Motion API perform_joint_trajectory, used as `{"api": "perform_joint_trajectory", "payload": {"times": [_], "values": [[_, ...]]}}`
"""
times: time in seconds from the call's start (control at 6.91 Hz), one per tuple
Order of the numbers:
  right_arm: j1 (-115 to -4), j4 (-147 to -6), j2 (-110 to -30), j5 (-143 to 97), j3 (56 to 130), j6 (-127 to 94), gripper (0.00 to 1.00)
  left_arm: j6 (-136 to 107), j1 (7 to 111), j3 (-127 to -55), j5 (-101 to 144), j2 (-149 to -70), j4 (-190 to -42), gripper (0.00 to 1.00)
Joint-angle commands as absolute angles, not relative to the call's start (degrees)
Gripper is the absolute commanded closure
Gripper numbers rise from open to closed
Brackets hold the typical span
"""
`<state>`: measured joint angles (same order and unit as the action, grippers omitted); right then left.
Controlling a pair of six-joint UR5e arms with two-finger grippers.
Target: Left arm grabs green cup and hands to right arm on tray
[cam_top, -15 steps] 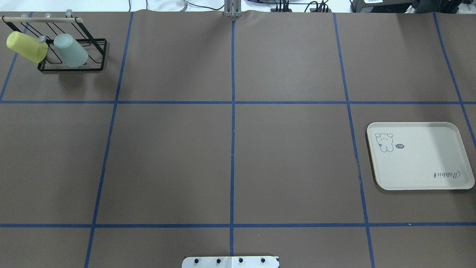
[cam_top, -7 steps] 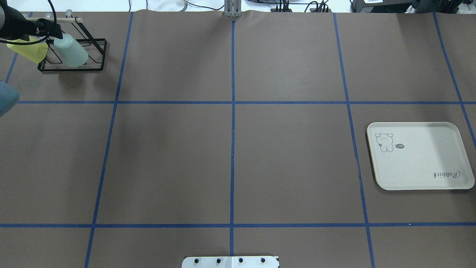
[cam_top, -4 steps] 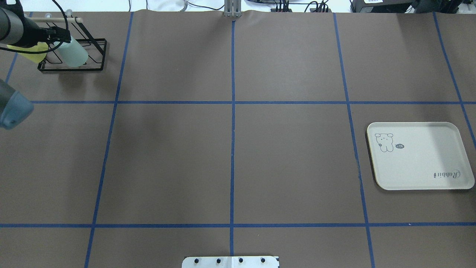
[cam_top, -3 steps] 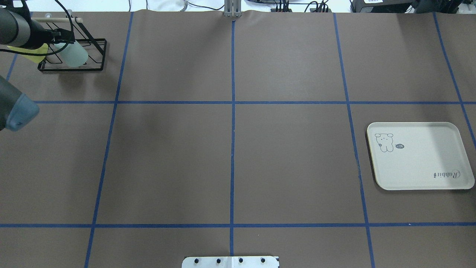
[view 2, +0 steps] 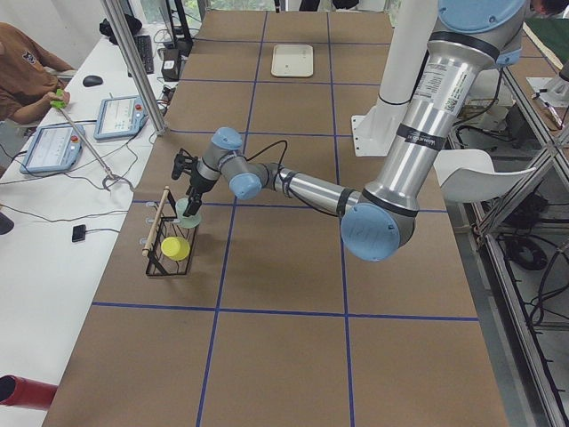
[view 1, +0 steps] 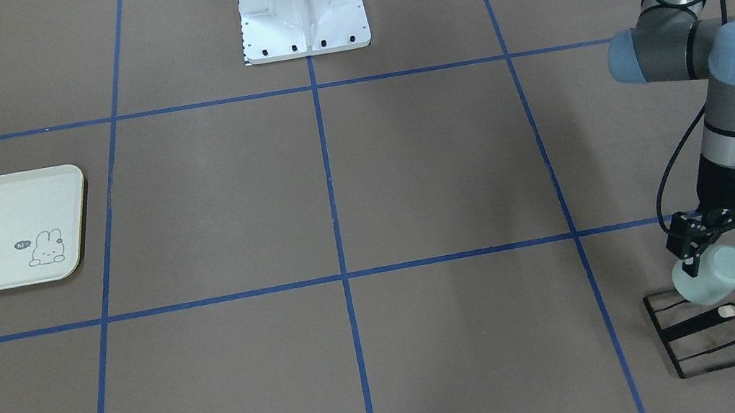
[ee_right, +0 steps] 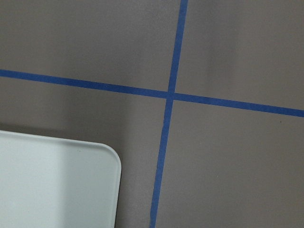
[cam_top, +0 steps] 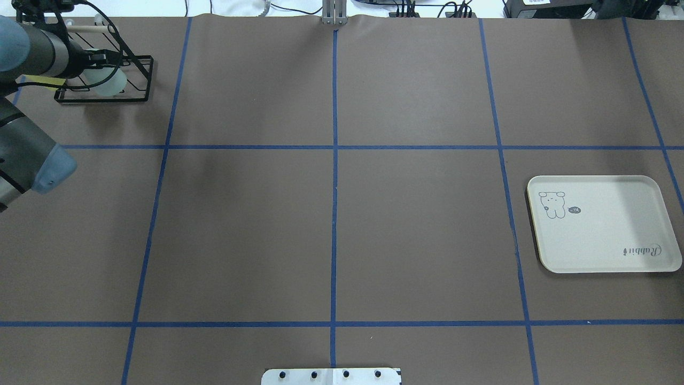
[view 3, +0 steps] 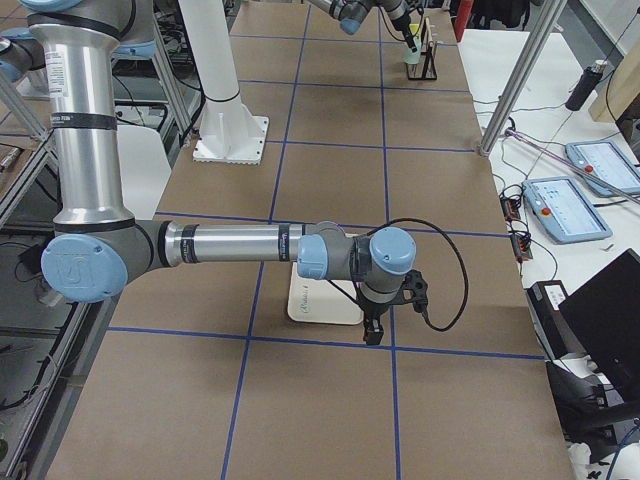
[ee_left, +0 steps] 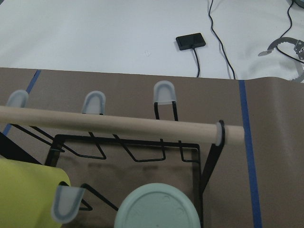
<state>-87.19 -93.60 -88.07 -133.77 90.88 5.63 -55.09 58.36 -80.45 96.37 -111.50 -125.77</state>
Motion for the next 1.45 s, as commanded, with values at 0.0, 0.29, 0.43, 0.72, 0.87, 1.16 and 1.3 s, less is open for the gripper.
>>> {"api": "perform_joint_trajectory", "payload": {"times": [0.0, 0.29, 0.43, 0.72, 0.87, 1.16, 1.3], "values": [[-87.19, -93.6, -88.15, -133.77, 90.97, 5.63, 0.0, -55.02, 58.01, -77.44, 95.8, -111.88, -128.31, 0.0], [-87.19, -93.6, -88.07, -133.68, 90.79, 5.71, 0.0, -55.28, 58.01, -77.95, 95.89, -112.06, -128.76, 0.53], [-87.19, -93.6, -88.15, -133.68, 90.53, 5.71, 0.0, -55.37, 58.18, -79.61, 96.15, -112.06, -128.41, 0.82], [-87.19, -91.08, -87.37, -133.68, 91.4, 5.71, 0.0, -54.59, 58.88, -82.78, 96.94, -111.45, -127.62, 0.92], [-87.19, -87.75, -87.28, -133.94, 91.41, 5.36, 0.0, -53.1, 61.24, -84.62, 99.47, -111.36, -125.96, 0.92], [-86.14, -71.21, -85.88, -128.28, 90.09, -6.68, 0.0, -48.72, 65.02, -94.25, 102.91, -111.36, -113.1, 0.92], [-82.74, -63.19, -85.52, -124.32, 88.96, -13.9, 0.0, -46.17, 65.91, -99.27, 102.92, -111.44, -105.81, 0.92]]}}
